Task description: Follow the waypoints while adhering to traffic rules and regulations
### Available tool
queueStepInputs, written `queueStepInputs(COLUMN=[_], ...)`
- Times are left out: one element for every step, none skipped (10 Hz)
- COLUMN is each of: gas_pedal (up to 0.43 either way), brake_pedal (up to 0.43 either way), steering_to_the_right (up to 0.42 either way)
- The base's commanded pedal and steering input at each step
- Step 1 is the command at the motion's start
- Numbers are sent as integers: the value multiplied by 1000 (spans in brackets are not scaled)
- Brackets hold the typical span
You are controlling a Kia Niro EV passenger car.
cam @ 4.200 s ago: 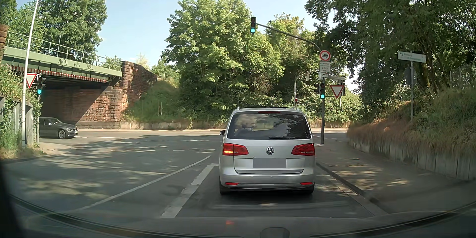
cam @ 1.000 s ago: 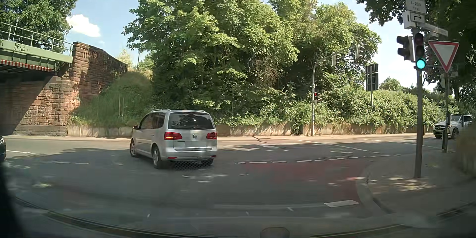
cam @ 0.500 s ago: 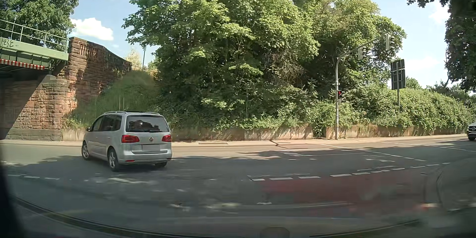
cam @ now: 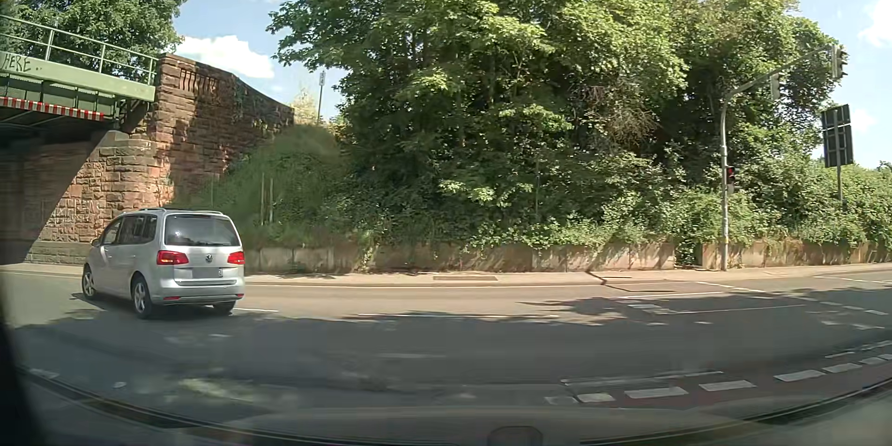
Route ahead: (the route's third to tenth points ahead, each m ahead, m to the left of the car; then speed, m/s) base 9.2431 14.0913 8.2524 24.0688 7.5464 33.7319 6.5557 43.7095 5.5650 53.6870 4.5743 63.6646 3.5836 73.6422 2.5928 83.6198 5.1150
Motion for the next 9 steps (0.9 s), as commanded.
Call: queueStepInputs(gas_pedal=[0,0,0,0,8,8,8,8,67], brake_pedal=[30,30,30,30,30,30,30,30,30], steering_to_the_right=[-271,-290,-303,-319,-334,-352,-368,-388,-404])
